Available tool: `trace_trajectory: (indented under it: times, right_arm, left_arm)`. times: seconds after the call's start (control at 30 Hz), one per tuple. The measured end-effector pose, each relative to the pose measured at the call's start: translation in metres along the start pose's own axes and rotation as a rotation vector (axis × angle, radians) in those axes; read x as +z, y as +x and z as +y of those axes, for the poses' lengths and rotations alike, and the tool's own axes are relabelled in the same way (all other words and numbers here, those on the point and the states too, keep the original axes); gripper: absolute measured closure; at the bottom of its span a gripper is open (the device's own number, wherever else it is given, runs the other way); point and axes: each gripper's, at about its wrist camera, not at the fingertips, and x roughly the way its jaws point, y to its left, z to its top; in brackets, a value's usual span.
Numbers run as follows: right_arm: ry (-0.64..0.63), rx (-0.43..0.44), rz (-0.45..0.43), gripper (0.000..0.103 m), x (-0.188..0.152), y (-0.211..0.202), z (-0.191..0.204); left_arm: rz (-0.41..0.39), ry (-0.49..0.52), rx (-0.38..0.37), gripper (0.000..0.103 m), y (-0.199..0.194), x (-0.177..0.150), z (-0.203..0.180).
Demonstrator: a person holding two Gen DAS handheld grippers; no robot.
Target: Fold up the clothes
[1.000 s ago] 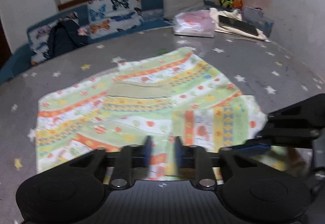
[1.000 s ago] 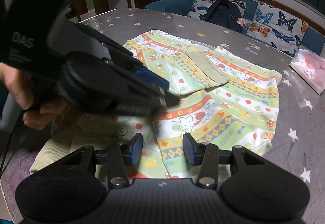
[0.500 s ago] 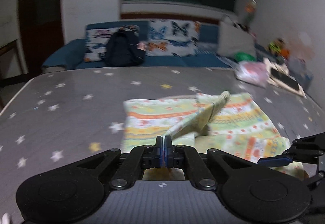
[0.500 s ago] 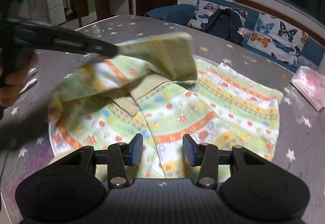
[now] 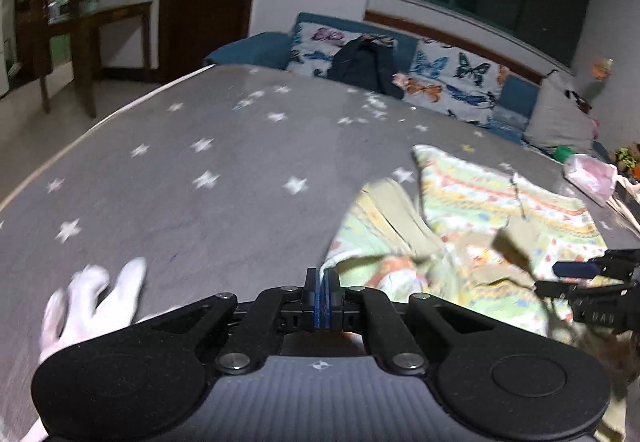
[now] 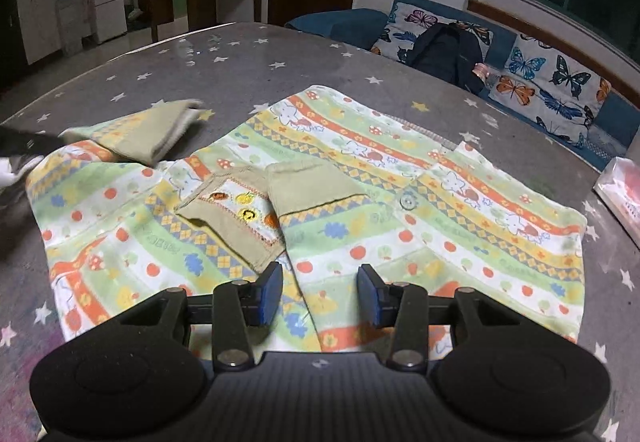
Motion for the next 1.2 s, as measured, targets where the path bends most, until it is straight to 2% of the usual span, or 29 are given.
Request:
trace_trajectory:
  times: [0.07, 0.1, 0.13, 0.17, 0.3, 0.47, 0.73, 0.97, 1.2]
  right_arm:
    - [-0.011, -0.028, -0.001, 0.081, 0.001, 0.0, 0.002]
    - [-0.018, -0.039, -0.002, 0.089, 0.001, 0.0, 0.002]
    - [-0.024, -0.048, -0.004, 0.092, 0.001, -0.001, 0.002]
    - [-0.017, -0.046, -0.009, 0.097, 0.001, -0.002, 0.001]
    - [0.011, -0.068, -0.051, 0.099, 0.001, -0.014, -0.004]
    - [0.052, -0.105, -0.108, 0.1, -0.001, -0.046, -0.023]
    - [0.106, -0.216, -0.169, 0.1, -0.023, -0.107, -0.061]
    - [0.208, -0.338, -0.182, 0.1, -0.072, -0.156, -0.097]
    - [0.33, -0.443, -0.142, 0.1, -0.125, -0.18, -0.132]
  left_arm:
    - [0.009, -0.018, -0.001, 0.091, -0.002, -0.002, 0.005]
    - [0.005, -0.02, 0.004, 0.084, -0.004, -0.003, 0.006]
    - [0.0, -0.02, 0.01, 0.08, -0.006, -0.004, 0.007]
    - [-0.009, -0.015, 0.017, 0.071, -0.009, -0.004, 0.007]
    - [-0.059, 0.016, 0.027, 0.049, -0.022, -0.001, 0.005]
    - [-0.116, 0.055, 0.021, 0.033, -0.035, 0.005, -0.007]
    - [-0.095, 0.157, -0.098, 0.03, -0.03, 0.002, -0.059]
    - [-0.033, 0.288, -0.212, 0.03, -0.014, -0.015, -0.12]
    - [0.027, 0.379, -0.289, 0.03, -0.001, -0.031, -0.166]
